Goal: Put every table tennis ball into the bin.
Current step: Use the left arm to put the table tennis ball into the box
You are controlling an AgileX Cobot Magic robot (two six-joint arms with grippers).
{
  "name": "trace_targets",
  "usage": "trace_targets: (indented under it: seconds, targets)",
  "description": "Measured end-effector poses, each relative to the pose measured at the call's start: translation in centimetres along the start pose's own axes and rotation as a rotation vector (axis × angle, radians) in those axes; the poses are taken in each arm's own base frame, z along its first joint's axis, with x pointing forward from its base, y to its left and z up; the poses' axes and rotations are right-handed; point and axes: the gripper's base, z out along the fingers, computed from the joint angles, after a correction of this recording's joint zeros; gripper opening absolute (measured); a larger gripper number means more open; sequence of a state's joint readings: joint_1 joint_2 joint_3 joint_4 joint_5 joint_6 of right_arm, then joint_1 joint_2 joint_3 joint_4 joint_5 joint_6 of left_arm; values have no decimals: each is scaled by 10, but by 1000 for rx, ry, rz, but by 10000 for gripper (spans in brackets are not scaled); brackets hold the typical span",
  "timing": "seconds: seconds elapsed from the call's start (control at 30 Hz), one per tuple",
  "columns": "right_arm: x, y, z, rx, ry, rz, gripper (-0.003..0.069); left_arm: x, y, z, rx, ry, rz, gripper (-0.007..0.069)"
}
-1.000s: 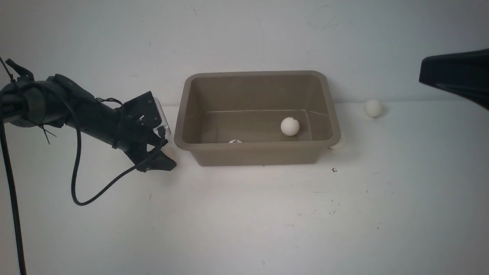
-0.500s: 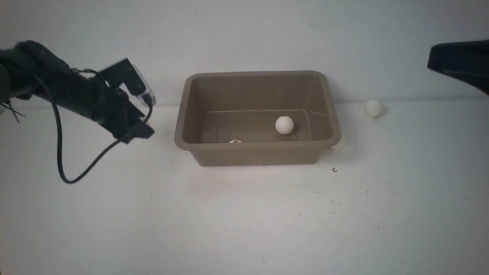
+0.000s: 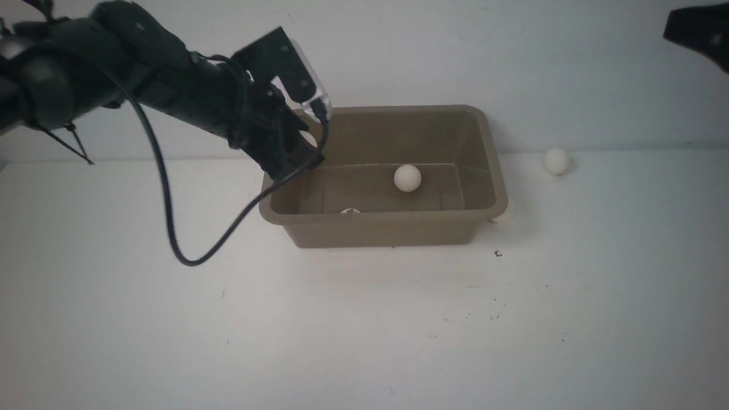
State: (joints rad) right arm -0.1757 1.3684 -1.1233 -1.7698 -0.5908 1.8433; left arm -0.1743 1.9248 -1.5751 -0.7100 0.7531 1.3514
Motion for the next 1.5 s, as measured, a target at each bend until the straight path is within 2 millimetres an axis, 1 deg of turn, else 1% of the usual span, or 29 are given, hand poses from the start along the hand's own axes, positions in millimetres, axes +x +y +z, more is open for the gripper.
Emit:
trace_targets:
  seconds: [0.13,0.17,0.23,0.27,0.33,0.47,0.53,0.57,0.63,0.7,0.73,0.77,0.9,0.97,1.03,1.07,1.13,1.23,1.37,1.5]
  targets:
    - [4,-26,32,14,39,3,-15,5,-2,18,-34,50,-48,352]
    - [5,-35,42,21,47,-9,-15,12,-3,30,-39,98,-73,352]
    - [6,-47,55,37,55,-31,-14,18,-5,38,-29,146,-76,352]
    - [6,-48,56,37,56,-34,-14,19,-5,39,-29,151,-74,352]
    - [10,-57,66,53,66,-54,-13,20,-7,43,-24,167,-61,352]
    - [31,-78,88,83,121,-89,-10,15,-10,45,-40,154,-46,352]
    - [38,-83,94,88,140,-101,-10,13,-11,46,-44,149,-40,352]
    - [52,-92,104,88,175,-138,-3,10,-12,48,-55,138,-30,352]
    - [64,-96,113,83,206,-193,11,6,-13,48,-68,127,-18,352]
    - [67,-97,116,85,214,-220,22,3,-13,48,-75,118,-9,352]
    - [71,-97,122,88,228,-270,57,-4,-12,47,-87,102,5,352]
    - [72,-96,124,92,231,-283,74,-6,-11,47,-91,96,10,352]
    - [75,-87,136,127,247,-387,198,-13,-7,47,-124,71,31,352]
    - [75,-80,143,174,253,-441,289,-14,-4,51,-132,65,38,352]
    - [74,-77,146,215,259,-474,349,-11,-1,63,-125,70,37,352]
    - [74,-76,148,249,261,-489,388,-11,-1,66,-119,71,38,352]
    - [74,-76,150,301,263,-496,440,-10,0,74,-108,76,36,352]
    - [79,-77,154,328,270,-457,473,-11,-1,83,-98,73,39,352]
    - [89,-80,160,333,285,-389,477,-15,-2,87,-94,63,52,352]
    - [103,-83,168,328,315,-371,477,-17,-1,88,-111,54,67,352]
